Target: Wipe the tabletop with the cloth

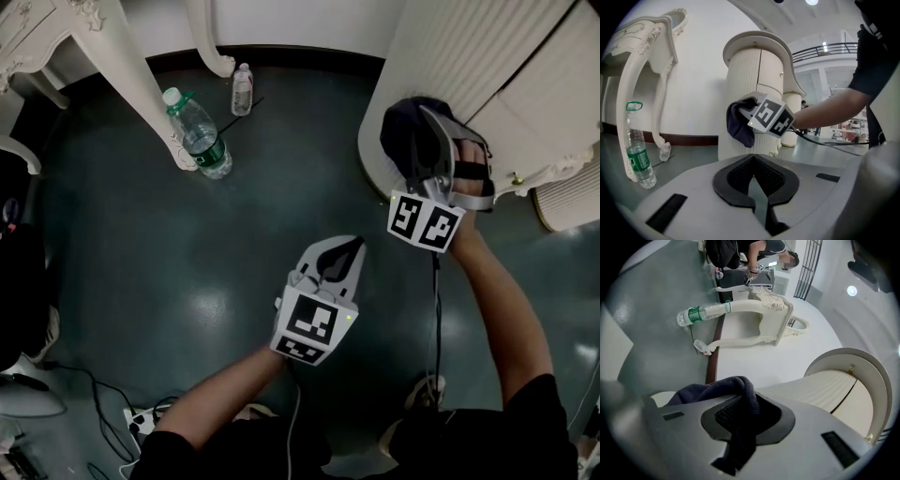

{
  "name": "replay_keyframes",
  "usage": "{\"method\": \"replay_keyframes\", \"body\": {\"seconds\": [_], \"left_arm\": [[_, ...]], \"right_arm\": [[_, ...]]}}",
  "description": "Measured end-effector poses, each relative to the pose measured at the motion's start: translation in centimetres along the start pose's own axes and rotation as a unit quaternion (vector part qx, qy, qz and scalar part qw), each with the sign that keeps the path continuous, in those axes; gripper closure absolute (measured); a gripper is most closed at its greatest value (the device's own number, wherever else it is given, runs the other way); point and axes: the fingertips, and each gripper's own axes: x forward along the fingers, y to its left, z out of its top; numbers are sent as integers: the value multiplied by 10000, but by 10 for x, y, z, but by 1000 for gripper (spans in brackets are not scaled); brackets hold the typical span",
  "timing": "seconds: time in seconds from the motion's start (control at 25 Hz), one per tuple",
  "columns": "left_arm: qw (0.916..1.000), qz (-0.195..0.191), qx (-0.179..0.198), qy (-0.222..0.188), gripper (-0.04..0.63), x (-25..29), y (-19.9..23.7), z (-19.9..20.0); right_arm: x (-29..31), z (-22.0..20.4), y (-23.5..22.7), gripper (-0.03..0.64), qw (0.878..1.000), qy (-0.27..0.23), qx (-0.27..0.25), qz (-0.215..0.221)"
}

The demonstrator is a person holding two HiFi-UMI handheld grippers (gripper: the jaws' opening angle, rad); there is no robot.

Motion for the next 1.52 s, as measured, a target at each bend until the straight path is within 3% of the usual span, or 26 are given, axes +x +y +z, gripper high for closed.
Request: {"method": "replay_keyframes", "body": {"seconds": [0.24,0.44,0.64,0.84,1.0,1.2,1.32,1.52], "left_arm": [[9998,150,-62,128,592,8,0,-41],[9989,188,-386,180,592,7,-2,-60],[9983,102,-362,443,592,12,-5,-84],[9971,214,-504,527,592,9,3,-94],[9967,177,-572,544,592,8,0,-97],[9974,60,-377,608,592,4,-8,-93],[9981,-9,-189,583,592,1,-14,-86],[9989,-11,-49,458,592,-7,-23,-72]], "right_arm": [[-8,-10,64,560,9989,167,336,270],[-11,-13,108,560,9983,186,303,470],[-13,-21,157,560,9955,251,268,876],[-18,-21,199,560,9932,65,-332,1116],[-30,-32,235,560,9842,107,-827,1565],[-58,-50,283,560,9500,-211,-2006,2382],[-69,-61,279,560,9429,-287,-2267,2424],[-73,-63,232,560,9612,-78,-2011,1889]]}}
